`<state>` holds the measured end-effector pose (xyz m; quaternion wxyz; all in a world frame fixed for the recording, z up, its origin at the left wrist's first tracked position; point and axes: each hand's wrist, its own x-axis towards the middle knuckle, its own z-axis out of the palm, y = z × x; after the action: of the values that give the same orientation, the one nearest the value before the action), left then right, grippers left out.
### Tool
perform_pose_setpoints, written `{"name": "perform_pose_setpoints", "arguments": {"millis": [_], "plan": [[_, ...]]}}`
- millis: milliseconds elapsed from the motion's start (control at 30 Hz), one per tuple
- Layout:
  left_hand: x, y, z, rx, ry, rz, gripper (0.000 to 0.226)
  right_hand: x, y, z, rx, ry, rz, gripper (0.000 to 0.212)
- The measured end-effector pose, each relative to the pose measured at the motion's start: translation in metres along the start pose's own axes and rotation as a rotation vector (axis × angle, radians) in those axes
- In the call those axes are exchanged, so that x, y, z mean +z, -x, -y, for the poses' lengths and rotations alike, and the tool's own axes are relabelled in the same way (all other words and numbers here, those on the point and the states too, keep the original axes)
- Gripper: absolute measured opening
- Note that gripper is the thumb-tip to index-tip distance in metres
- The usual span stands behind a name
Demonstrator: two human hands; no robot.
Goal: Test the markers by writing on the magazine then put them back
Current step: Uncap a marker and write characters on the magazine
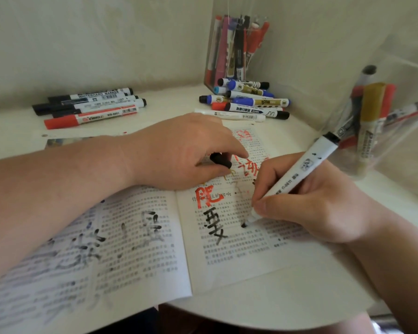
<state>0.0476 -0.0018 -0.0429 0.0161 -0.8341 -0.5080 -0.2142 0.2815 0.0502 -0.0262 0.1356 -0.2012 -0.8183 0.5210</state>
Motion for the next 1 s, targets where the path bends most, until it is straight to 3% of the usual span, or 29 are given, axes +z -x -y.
{"name": "perform_pose_setpoints", "arguments": {"millis": [67, 167, 467, 700, 1000], "plan": [[0.0009, 0.0002, 0.0005, 0.016, -0.014, -0.014, 0.036, -0.0018, -0.0004, 0.0005, 0.012, 0.000, 0.020, 0.009], [0.0013, 0.0005, 0.0011, 0.033, -0.024, -0.034, 0.033, -0.0021, -0.0022, -0.0028, -0.001, -0.028, -0.085, 0.007], [0.0008, 0.0023, -0.0006, 0.005, 0.034, -0.056, 0.030, 0.0027, -0.0073, -0.0049, 0.027, 0.127, -0.204, 0.012], [-0.0004, 0.0026, -0.0017, 0.033, 0.028, -0.115, 0.027, -0.0029, -0.0057, -0.0011, 0.036, 0.048, -0.042, 0.014], [-0.0022, 0.0023, -0.0027, 0.039, 0.008, -0.195, 0.026, -0.0011, -0.0065, -0.0043, 0.008, -0.002, -0.097, 0.008]]}}
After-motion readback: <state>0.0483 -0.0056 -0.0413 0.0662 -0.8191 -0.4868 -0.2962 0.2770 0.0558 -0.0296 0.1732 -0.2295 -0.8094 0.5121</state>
